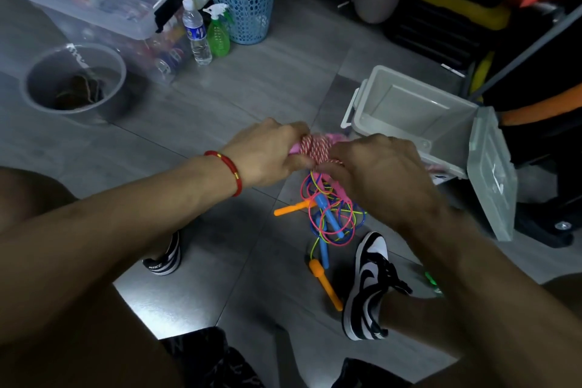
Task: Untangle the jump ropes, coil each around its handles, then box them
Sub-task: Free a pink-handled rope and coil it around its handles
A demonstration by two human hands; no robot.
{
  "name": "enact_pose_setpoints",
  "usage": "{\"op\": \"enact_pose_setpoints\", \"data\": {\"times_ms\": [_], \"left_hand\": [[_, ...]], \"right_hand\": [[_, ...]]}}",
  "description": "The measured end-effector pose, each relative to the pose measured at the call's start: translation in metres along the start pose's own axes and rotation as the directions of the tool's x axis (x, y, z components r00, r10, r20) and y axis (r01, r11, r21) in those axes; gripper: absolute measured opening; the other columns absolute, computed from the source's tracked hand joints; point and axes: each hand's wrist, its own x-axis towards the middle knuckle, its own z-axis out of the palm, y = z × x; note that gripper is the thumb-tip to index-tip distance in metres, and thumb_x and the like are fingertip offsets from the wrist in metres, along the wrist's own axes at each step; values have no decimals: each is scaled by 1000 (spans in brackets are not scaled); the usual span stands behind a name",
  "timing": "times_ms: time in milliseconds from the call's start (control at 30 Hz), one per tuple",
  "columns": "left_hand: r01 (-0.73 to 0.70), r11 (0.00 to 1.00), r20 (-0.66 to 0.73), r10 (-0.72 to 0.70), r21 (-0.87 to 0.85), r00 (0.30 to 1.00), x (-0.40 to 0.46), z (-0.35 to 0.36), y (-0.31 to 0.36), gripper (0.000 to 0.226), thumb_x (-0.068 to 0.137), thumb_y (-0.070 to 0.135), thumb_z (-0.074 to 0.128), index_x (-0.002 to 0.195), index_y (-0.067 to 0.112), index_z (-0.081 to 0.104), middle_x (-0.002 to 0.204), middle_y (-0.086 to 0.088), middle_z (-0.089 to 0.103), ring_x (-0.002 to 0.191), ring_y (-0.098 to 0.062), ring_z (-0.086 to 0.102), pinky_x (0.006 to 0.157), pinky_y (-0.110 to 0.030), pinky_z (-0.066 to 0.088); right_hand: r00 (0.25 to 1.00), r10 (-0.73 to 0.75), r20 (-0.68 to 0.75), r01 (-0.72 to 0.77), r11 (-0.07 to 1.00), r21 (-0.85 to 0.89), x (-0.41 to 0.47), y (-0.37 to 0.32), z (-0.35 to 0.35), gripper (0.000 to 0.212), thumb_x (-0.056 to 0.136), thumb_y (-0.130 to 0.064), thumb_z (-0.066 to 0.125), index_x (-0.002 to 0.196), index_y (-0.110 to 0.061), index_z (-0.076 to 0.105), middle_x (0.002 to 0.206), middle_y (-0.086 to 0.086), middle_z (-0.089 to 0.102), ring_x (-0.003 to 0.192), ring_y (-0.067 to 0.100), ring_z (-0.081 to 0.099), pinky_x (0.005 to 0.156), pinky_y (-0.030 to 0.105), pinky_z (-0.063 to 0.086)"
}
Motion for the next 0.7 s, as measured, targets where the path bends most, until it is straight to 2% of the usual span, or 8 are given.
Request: {"op": "enact_pose_setpoints", "data": {"times_ms": [67, 133, 233, 267, 367, 433, 600, 700], "left_hand": [[-63, 989, 116, 47, 135, 992, -3, 2, 9, 44, 90, 58, 60, 117, 25, 54, 104, -12, 66, 102, -37, 61, 71, -36, 44], [-154, 974, 197, 120, 168, 973, -5, 2, 16, 45, 89, 61, 59, 120, 28, 53, 106, -8, 66, 104, -34, 60, 69, -33, 39], [-279, 945, 188, 246, 173, 951, -11, -4, 21, 41, 87, 64, 59, 109, 30, 53, 89, 3, 63, 89, -27, 59, 65, -31, 34], [-306, 938, 167, 279, 162, 946, -13, -6, 22, 40, 86, 65, 60, 105, 31, 53, 81, 8, 59, 80, -23, 55, 64, -30, 33], [-356, 933, 134, 347, 52, 928, -19, -13, 25, 36, 82, 65, 66, 98, 35, 52, 66, 16, 48, 63, -7, 43, 62, -28, 34], [-372, 926, 132, 378, -70, 916, -21, -18, 27, 34, 80, 64, 69, 98, 40, 53, 65, 18, 52, 61, 0, 48, 59, -26, 36], [-277, 886, 143, 349, -373, 926, -24, -26, 26, 40, 75, 51, 76, 106, 29, 64, 83, 8, 67, 76, -14, 62, 68, -32, 52], [-244, 921, 201, 312, -304, 928, -23, -27, 23, 37, 71, 57, 78, 98, 41, 59, 83, 10, 67, 75, -12, 61, 68, -32, 51]], "right_hand": [[997, -71, 17, 72, 994, -77, 2, 9, -5, 38, 98, -57, 45, 93, -24, 63, 91, 1, 69, 91, 30, 65, 65, 34, 34], [995, -98, -7, 98, 992, -76, 3, 20, -4, 46, 93, -63, 40, 89, -25, 65, 86, -1, 69, 88, 26, 65, 64, 33, 34], [994, -106, -31, 107, 994, 30, 3, 35, 2, 47, 81, -71, 50, 84, -29, 71, 77, -6, 70, 79, 19, 65, 63, 30, 33], [997, -69, -19, 71, 989, 132, 4, 39, 1, 45, 78, -72, 56, 83, -31, 73, 75, -8, 70, 76, 16, 65, 62, 29, 36], [994, -2, 110, -64, 803, 592, 10, 53, -5, 28, 70, -49, 80, 80, -23, 78, 71, -6, 72, 67, 7, 65, 66, 29, 52], [987, -36, 155, -94, 654, 751, 11, 59, -6, 24, 70, -26, 82, 80, -5, 76, 70, 0, 73, 63, 5, 64, 65, 21, 51], [978, -25, 208, -172, 466, 868, 8, 67, -4, 15, 72, -11, 76, 82, 0, 73, 67, 1, 72, 59, 4, 63, 63, 15, 50], [981, -23, 191, -159, 461, 873, 7, 68, -6, 17, 70, -10, 78, 81, 0, 73, 66, 4, 72, 57, 5, 61, 61, 16, 50]]}}
